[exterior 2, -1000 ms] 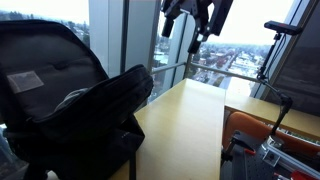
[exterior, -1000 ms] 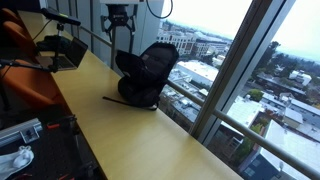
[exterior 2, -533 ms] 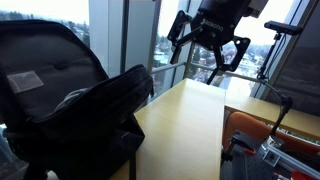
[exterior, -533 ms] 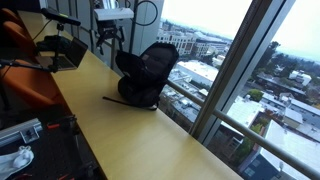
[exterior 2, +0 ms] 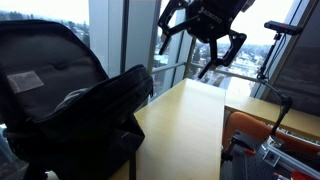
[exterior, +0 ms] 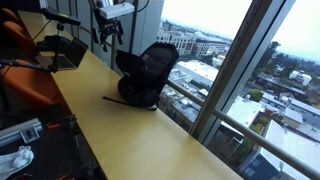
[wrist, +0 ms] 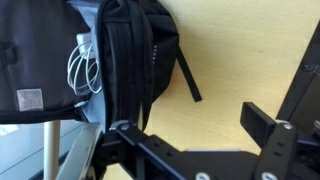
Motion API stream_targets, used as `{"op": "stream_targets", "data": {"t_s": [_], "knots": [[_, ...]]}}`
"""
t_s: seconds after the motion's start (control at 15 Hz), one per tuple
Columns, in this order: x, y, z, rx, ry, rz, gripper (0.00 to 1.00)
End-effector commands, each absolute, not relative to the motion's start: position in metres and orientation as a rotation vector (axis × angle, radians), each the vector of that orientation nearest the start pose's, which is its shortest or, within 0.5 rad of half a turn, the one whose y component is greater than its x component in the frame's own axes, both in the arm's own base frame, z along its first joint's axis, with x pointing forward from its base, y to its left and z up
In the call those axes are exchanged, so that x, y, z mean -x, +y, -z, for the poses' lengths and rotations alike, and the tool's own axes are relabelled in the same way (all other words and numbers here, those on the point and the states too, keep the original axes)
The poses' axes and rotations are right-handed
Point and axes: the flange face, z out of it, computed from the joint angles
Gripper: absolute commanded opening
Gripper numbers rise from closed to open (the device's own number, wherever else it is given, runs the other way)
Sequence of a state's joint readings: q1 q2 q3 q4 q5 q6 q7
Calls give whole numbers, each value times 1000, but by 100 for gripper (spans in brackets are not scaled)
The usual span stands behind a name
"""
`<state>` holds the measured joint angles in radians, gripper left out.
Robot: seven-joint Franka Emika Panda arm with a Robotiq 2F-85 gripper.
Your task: Put the charging cable inside the bag then put the back flat on the table
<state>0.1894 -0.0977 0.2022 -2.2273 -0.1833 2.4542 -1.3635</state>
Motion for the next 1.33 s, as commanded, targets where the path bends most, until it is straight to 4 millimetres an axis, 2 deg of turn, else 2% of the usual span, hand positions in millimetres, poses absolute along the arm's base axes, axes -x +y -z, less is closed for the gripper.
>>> {"op": "stream_targets", "data": {"t_s": [0.0, 0.27, 0.53, 0.6, 0.73, 1.0, 1.13, 1.27], "knots": [[-511, 220, -445, -1620, 2304, -376, 100], [-537, 236, -422, -1623, 2281, -386, 100], [-563, 244, -398, -1640, 2272, -346, 100], [-568, 245, -392, -1645, 2270, -335, 75], [-579, 244, -384, -1650, 2268, -323, 66], [-589, 233, -381, -1691, 2236, -316, 34], [-595, 219, -384, -1740, 2196, -316, 20], [-599, 196, -386, -1813, 2159, -315, 5]]}}
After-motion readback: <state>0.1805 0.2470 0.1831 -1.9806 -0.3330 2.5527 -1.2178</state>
